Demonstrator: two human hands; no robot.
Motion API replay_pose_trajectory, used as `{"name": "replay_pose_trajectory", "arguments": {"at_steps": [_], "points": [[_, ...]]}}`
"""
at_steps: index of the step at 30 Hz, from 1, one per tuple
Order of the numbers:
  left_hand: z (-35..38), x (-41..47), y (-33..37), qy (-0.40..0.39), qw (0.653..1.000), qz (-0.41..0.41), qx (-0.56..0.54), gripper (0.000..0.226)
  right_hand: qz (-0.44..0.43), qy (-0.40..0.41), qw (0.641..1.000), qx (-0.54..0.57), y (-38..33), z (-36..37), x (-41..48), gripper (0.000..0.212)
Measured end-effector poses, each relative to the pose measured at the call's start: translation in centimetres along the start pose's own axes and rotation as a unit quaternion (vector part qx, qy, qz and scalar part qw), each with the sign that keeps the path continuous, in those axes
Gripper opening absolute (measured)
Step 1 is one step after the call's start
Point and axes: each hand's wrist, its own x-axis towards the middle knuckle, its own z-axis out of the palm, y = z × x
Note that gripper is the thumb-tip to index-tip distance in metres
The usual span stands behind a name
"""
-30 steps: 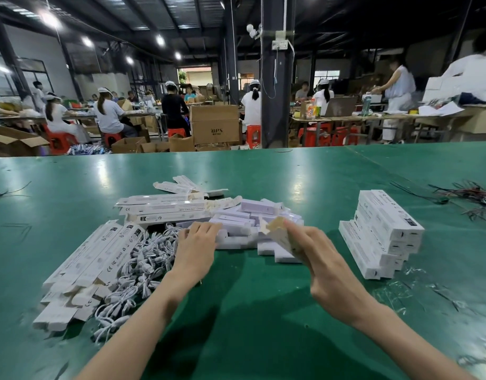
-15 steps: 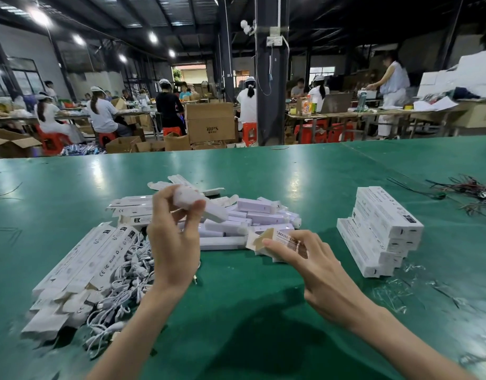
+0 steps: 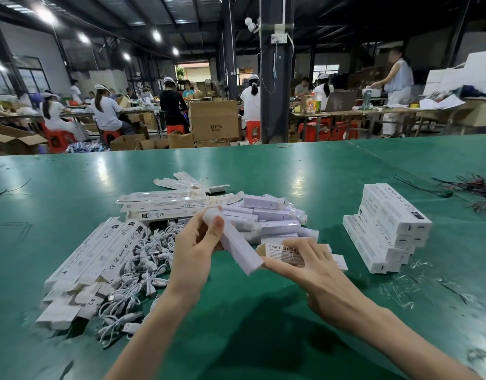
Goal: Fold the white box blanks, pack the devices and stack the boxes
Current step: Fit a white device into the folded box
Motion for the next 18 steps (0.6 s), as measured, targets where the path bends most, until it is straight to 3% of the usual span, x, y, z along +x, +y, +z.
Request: {"name": "replay_pose_trajectory", "arguments": {"at_steps": [7, 13, 18], "points": [[-0.24, 0.16, -0.37, 0.022, 0.999, -0.032, -0.022, 0.027, -0.033, -0.033, 0.999, 0.027, -0.49, -0.74, -0.14, 0.109], [-0.59, 0.2, -0.75, 0.035, 0.999, 0.004, -0.03, 0.029, 0.011, -0.102, 0.988, 0.119, -0.32, -0.83, -0.52, 0.11], [-0.34, -0.11, -0.69, 0.005, 0.997, 0.071, 0.03, 0.024, 0.036, -0.106, 0.981, 0.159, 0.2, -0.39, -0.54, 0.114]]}}
